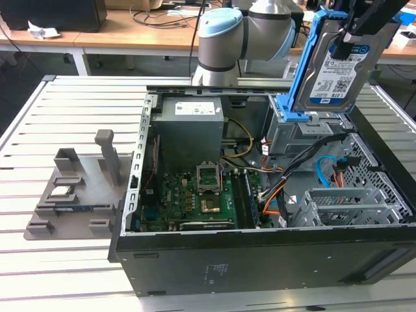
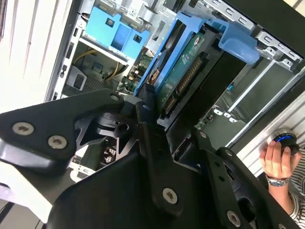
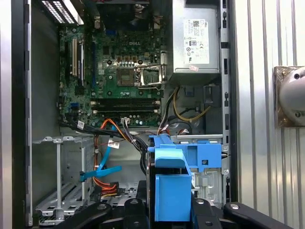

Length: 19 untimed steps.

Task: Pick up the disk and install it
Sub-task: 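Pick up the disk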

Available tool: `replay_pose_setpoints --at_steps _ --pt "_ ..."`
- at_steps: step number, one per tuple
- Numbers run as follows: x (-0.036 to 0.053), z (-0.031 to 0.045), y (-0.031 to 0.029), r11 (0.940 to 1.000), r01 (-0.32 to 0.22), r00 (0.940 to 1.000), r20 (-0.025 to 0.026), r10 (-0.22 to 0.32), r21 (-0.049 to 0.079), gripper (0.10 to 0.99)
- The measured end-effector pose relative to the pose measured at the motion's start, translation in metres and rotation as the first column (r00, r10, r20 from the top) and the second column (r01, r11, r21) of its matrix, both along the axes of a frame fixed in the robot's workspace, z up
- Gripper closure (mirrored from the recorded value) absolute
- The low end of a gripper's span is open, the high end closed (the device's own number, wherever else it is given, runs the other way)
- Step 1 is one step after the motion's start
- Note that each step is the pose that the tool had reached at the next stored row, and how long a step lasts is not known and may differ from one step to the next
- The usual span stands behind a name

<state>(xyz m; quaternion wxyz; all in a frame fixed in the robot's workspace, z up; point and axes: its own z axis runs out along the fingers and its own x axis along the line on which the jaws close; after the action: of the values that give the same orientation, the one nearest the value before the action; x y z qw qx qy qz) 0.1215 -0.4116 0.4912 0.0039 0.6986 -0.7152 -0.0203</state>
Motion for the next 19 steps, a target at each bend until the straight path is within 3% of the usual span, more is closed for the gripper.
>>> replay_pose_setpoints --at_steps 5,8,15,16,19 --pt "0.0000 -0.0002 -0.0116 1.0000 0.000 1.0000 0.0000 0.000 0.000 0.725" --pt "0.0000 -0.0004 -0.0241 1.0000 0.000 1.0000 0.0000 0.000 0.000 0.725" --pt "0.0000 -0.0007 -0.0429 1.0000 0.000 1.0000 0.0000 0.000 0.000 0.725" --pt "0.0000 -0.0009 -0.0485 1.0000 0.000 1.0000 0.0000 0.000 0.000 0.725" --pt "0.0000 -0.0009 -0.0571 1.0000 0.000 1.0000 0.0000 0.000 0.000 0.725"
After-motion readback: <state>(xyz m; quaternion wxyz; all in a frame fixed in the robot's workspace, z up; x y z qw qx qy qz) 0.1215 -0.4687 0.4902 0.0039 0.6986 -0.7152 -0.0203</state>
